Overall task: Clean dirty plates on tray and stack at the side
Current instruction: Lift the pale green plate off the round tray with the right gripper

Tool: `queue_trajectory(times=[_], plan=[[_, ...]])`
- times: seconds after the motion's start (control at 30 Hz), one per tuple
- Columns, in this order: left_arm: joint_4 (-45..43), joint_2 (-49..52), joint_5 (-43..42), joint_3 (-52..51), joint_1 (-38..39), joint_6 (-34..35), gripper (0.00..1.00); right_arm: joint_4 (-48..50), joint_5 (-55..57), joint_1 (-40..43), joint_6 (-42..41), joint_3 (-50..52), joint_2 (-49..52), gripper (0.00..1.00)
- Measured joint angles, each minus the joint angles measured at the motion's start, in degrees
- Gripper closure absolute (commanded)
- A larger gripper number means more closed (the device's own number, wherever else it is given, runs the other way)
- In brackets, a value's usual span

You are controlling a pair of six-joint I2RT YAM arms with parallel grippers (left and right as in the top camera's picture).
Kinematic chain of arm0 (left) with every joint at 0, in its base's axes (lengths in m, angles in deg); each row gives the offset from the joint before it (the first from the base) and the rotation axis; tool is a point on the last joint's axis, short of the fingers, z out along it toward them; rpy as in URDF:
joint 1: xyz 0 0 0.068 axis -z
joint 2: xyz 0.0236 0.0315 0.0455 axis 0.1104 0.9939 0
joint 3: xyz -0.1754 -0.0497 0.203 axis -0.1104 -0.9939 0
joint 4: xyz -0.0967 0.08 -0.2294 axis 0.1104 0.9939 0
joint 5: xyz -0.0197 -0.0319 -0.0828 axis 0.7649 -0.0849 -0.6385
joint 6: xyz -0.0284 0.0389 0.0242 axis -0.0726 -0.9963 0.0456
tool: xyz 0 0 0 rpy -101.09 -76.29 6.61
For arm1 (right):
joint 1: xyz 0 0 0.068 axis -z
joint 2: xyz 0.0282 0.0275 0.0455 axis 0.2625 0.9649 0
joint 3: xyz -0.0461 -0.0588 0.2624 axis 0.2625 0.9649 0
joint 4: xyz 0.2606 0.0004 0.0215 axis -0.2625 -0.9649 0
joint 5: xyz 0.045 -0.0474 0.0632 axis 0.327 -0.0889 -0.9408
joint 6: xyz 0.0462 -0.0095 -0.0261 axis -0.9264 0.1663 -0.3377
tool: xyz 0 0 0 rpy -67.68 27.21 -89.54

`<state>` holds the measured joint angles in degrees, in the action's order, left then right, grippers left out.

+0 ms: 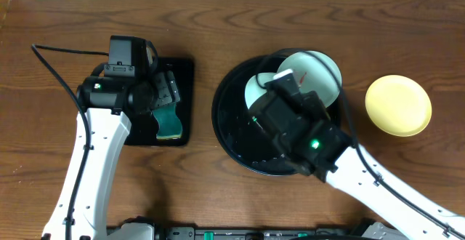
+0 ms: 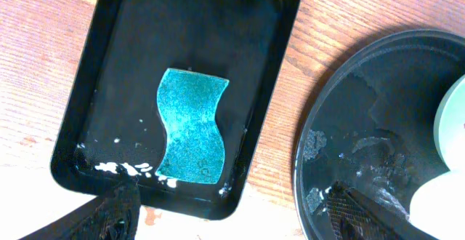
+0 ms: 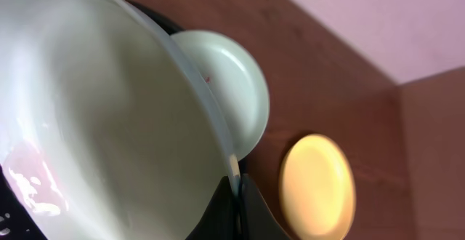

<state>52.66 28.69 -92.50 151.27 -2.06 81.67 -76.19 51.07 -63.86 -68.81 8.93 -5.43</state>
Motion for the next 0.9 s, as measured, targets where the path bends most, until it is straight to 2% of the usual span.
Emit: queue_trajectory(times=[0.5,0.9], plan=[[0.0,0.0,0.0,0.0,0.0,0.0,0.17,0.2,14.7,-9.9,2.7,0.0,0.0,0.99],[0.0,0.0,0.0,0.0,0.0,0.0,0.17,0.2,17.3,-11.7,3.8,0.0,0.0,0.99]])
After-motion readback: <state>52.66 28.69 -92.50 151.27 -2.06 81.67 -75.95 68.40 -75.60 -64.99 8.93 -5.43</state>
